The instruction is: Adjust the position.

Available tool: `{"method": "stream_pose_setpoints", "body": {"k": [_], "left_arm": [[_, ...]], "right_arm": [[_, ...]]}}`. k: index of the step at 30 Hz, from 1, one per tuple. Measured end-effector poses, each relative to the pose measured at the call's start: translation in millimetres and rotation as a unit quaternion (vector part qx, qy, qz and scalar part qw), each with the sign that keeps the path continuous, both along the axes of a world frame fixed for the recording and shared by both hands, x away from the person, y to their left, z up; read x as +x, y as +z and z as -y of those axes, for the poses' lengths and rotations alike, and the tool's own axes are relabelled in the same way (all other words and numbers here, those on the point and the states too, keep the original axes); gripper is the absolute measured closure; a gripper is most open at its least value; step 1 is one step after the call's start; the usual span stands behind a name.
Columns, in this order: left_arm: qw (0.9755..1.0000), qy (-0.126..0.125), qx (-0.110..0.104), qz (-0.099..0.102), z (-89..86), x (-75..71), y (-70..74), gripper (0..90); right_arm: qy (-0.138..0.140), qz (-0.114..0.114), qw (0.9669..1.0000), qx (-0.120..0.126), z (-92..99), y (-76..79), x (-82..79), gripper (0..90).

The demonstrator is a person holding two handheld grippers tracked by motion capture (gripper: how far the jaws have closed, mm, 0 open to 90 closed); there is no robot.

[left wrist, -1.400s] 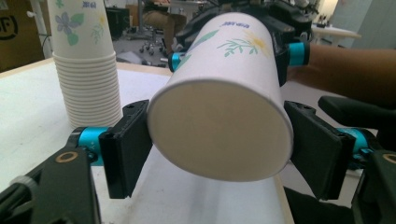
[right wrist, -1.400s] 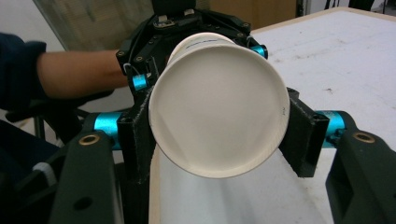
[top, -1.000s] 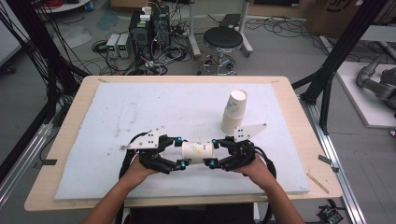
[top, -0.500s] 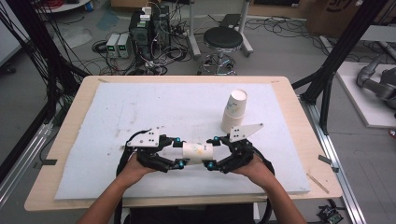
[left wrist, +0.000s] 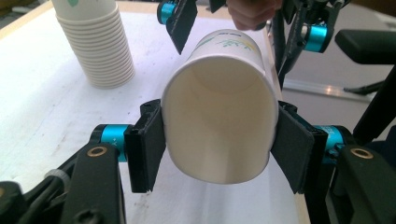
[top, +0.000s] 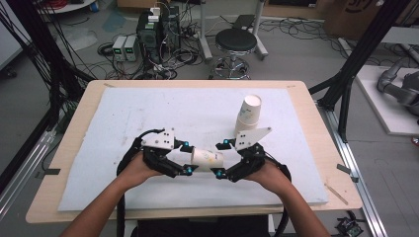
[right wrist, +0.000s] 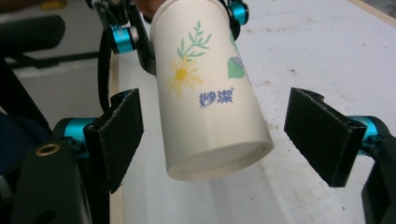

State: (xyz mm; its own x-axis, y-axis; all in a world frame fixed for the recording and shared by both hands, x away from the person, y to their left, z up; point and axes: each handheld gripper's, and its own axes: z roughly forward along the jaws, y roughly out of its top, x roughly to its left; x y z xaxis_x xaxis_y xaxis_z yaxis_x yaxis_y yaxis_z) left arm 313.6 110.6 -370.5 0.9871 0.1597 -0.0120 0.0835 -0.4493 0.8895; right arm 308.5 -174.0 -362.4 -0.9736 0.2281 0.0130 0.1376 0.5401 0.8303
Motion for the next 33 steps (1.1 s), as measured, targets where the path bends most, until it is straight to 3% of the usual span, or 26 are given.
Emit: {"method": "stream_pose_setpoints", "body": {"k": [8,14,21,27,33], "left_arm": [[0.9991,0.003,0.042,-0.004,3.4,1.0,4.7,39.0],[0.9961,0.003,0.088,0.002,7.3,2.9,13.8,39.0],[0.9895,-0.017,0.143,0.014,17.0,3.9,27.8,39.0],[0.9806,-0.031,0.192,0.022,26.9,5.6,35.0,39.0],[0.978,-0.037,0.205,0.016,34.7,6.2,31.5,38.4]], "right_arm": [[0.011,0.02,0.999,-0.039,-9.2,1.0,0.7,20.1],[0.02,0.044,0.9964,-0.07,-17.4,6.1,-0.6,20.3],[0.029,0.055,0.9933,-0.098,-25.9,7.2,0.7,21.2],[0.043,0.063,0.9896,-0.122,-34.9,5.1,-0.3,23.1],[0.048,0.068,0.9846,-0.154,-45.7,0.3,-2.6,27.7]]}}
